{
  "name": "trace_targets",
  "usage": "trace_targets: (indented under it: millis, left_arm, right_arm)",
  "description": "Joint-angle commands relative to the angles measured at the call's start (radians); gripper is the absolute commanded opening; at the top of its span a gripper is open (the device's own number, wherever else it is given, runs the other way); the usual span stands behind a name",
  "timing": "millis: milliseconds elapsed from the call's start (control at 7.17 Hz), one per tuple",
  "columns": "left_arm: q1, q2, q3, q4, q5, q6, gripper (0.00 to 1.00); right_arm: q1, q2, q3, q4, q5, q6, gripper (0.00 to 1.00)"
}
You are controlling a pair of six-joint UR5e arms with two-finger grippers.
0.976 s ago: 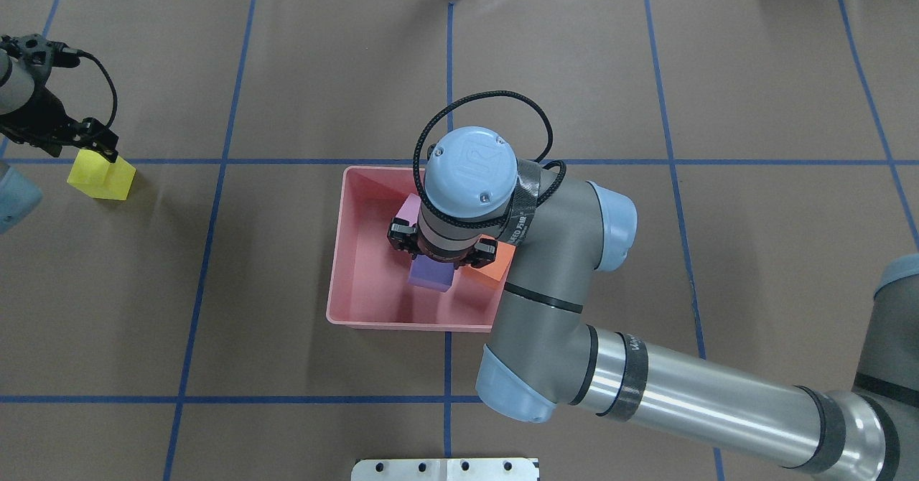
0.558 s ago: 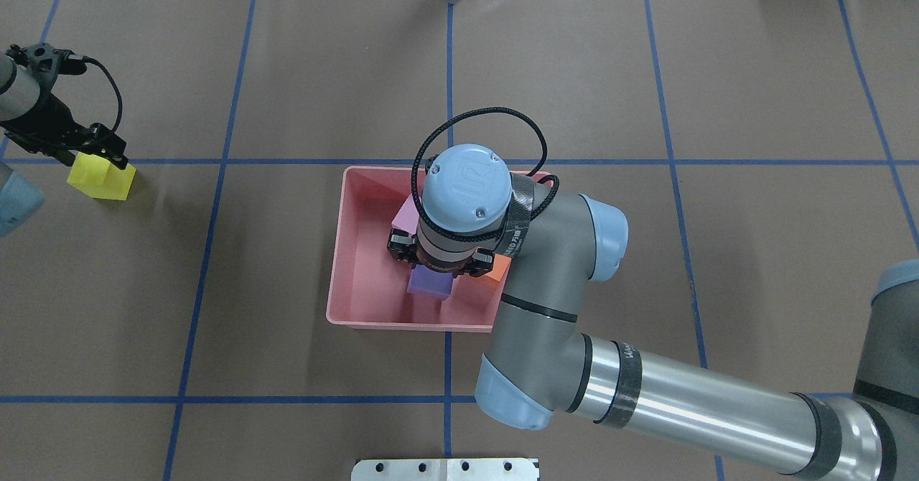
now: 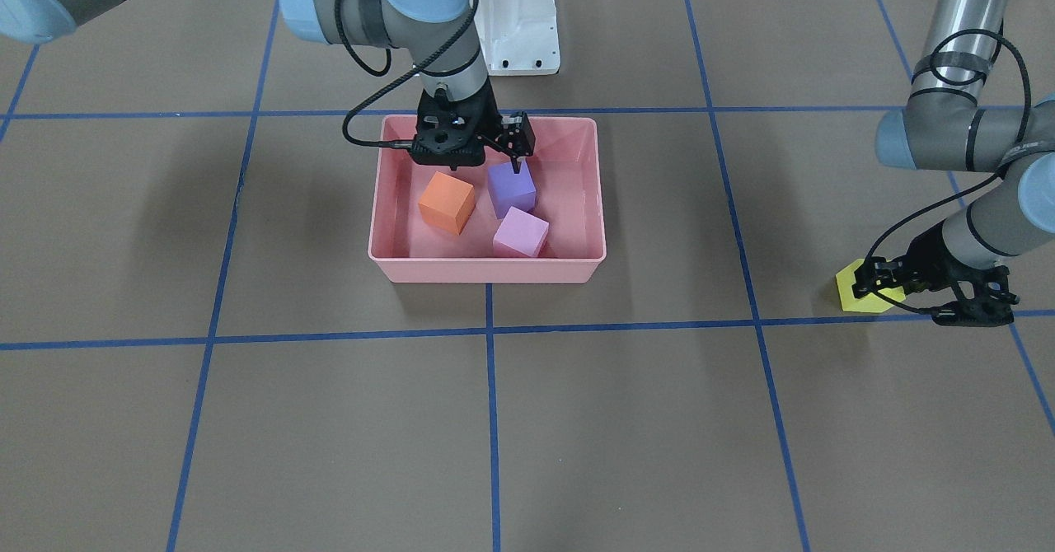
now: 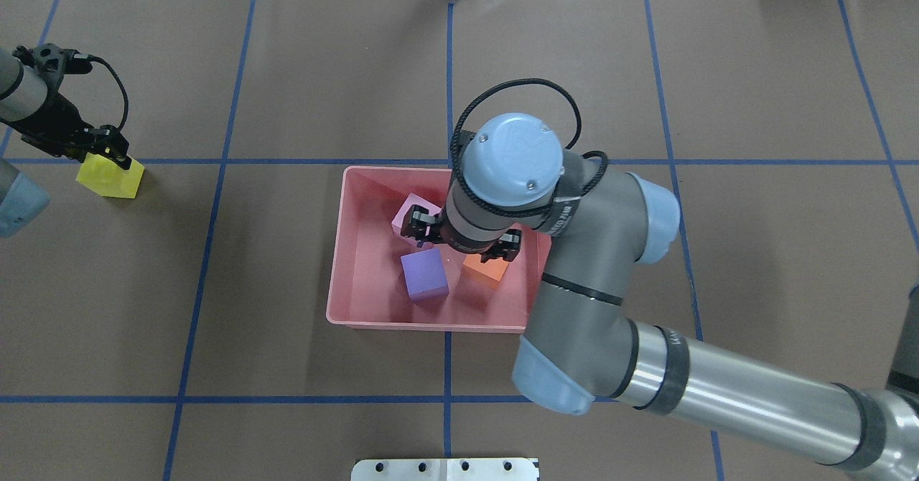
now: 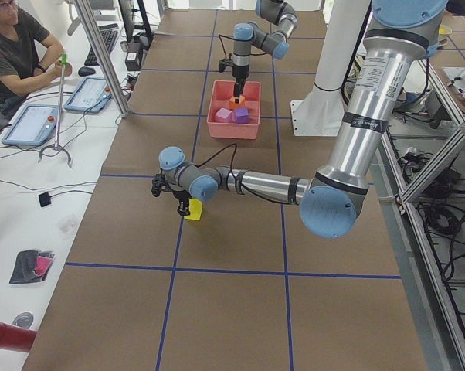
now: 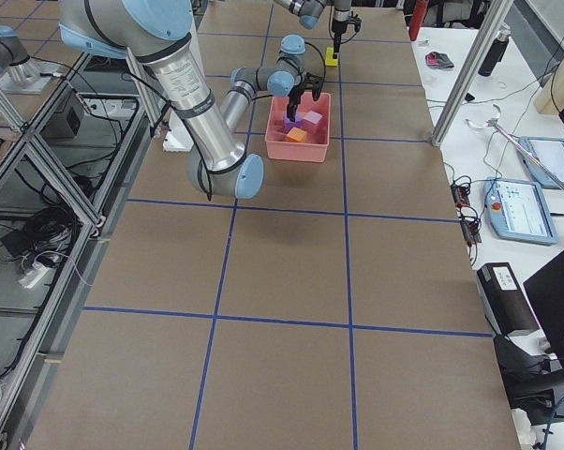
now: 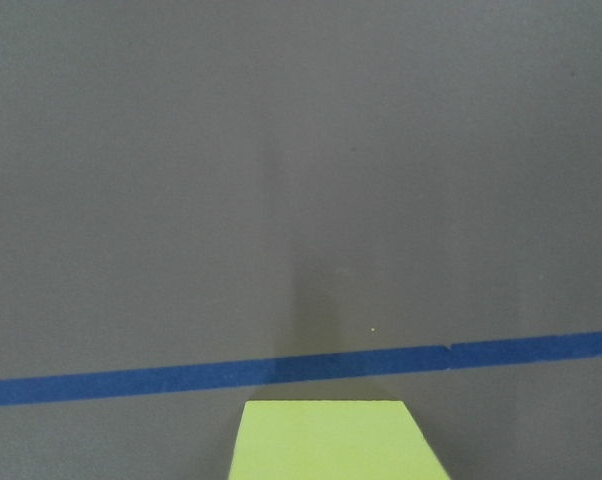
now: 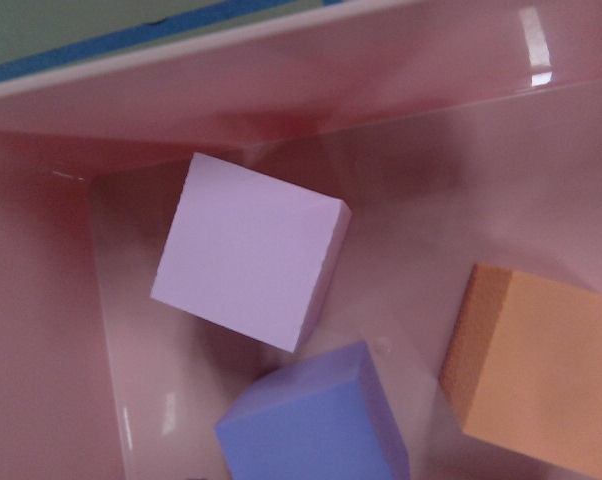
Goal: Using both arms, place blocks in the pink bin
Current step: 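Lower the yellow cube into the bin while the right gripper withdraws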
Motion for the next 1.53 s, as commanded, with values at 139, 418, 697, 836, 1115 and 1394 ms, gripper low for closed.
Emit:
trace_targets:
  millis: [139, 418, 697, 836, 1115, 1394]
  left_arm:
    - [0.000, -0.129, -0.174, 0.191, -0.115, -0.157, 0.00]
    - [0.122, -0.225, -0.335, 0.213, -0.107, -0.506, 0.00]
    - [0.298, -0.351, -0.395, 0.222, 0.022, -0.850, 0.00]
    - [0.398, -0.409, -0.426, 0.360, 0.139, -0.876, 0.00]
    - [0.556, -0.416, -0.443, 0.469, 0.331, -0.876, 0.00]
    - [0.574, -0.327, -0.481, 0.469, 0.333, -0.876, 0.00]
  right_arm:
    - [0.295, -0.233, 0.182, -0.003, 0.221, -0.152, 1.00]
    - [0.373, -0.383, 0.193, 0.001, 0.229, -0.405, 1.00]
    - [0.438, -0.494, 0.193, 0.010, 0.231, -0.583, 1.00]
    - [0.455, -0.525, 0.190, 0.010, 0.231, -0.625, 1.00]
    - [0.457, -0.529, 0.183, 0.010, 0.226, -0.636, 1.00]
    - [0.455, -0.529, 0.178, 0.010, 0.225, -0.636, 1.00]
